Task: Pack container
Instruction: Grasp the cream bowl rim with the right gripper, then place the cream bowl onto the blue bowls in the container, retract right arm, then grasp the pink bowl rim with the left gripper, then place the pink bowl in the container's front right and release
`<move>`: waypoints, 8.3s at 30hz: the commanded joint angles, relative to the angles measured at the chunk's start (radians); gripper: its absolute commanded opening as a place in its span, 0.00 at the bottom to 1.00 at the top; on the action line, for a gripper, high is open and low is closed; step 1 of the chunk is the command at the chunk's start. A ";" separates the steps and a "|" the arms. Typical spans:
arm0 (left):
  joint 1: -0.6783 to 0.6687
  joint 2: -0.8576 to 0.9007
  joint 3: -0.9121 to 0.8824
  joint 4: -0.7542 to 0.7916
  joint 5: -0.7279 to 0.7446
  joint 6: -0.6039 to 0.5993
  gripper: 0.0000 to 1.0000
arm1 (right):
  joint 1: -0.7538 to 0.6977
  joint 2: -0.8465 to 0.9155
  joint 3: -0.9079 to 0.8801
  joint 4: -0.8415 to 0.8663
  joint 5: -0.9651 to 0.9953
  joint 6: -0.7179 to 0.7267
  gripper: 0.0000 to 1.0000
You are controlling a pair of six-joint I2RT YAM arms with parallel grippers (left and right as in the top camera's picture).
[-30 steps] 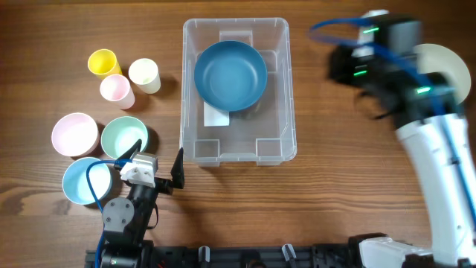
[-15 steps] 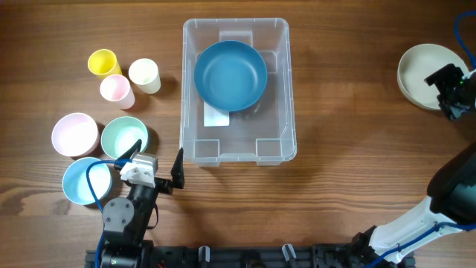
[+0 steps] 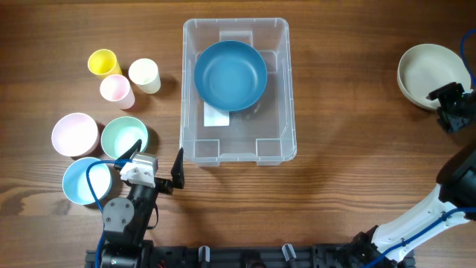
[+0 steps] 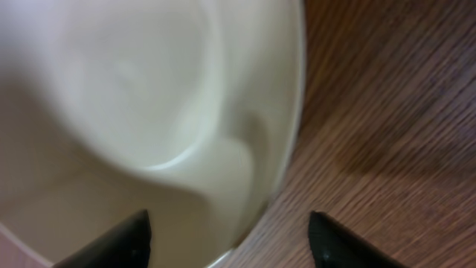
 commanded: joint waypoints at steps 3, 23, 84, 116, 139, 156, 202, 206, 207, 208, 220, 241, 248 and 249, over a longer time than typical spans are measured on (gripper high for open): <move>-0.005 -0.002 -0.008 0.000 0.012 -0.006 1.00 | -0.001 0.054 0.000 0.007 0.016 0.007 0.22; -0.005 -0.002 -0.008 0.000 0.012 -0.005 1.00 | 0.429 -0.643 0.000 -0.124 -0.211 -0.084 0.04; -0.005 0.000 -0.008 0.024 0.128 -0.112 1.00 | 0.293 -0.676 0.027 -0.319 0.185 0.089 1.00; 0.022 0.946 1.418 -1.002 -0.351 -0.278 1.00 | 0.293 -0.676 0.027 -0.319 0.185 0.089 1.00; 0.711 1.475 1.544 -1.167 0.067 -0.393 1.00 | 0.293 -0.676 0.027 -0.319 0.185 0.089 1.00; 0.806 1.883 1.542 -1.099 -0.040 -0.367 0.86 | 0.293 -0.676 0.027 -0.319 0.185 0.089 1.00; -0.259 1.311 1.525 -0.906 0.119 -0.399 0.04 | 0.293 -0.676 0.027 -0.319 0.185 0.089 1.00; -0.389 1.491 1.525 -0.850 0.042 -0.399 0.04 | 0.293 -0.676 0.027 -0.319 0.185 0.089 1.00; -0.420 1.547 1.525 -0.834 0.041 -0.399 0.04 | 0.293 -0.676 0.027 -0.319 0.185 0.089 1.00; -0.436 1.581 1.525 -0.830 0.039 -0.399 0.04 | 0.293 -0.676 0.027 -0.319 0.185 0.089 1.00; -0.487 1.771 1.525 -0.849 -0.098 -0.441 0.04 | 0.293 -0.676 0.027 -0.319 0.185 0.089 1.00; -0.493 1.839 1.493 -0.826 -0.097 -0.467 0.29 | 0.293 -0.676 0.027 -0.319 0.185 0.089 1.00; -0.470 1.731 1.650 -0.999 -0.098 -0.467 0.41 | 0.293 -0.676 0.027 -0.319 0.185 0.089 1.00; -0.457 1.703 1.678 -1.039 -0.100 -0.467 0.42 | 0.293 -0.676 0.027 -0.319 0.185 0.089 1.00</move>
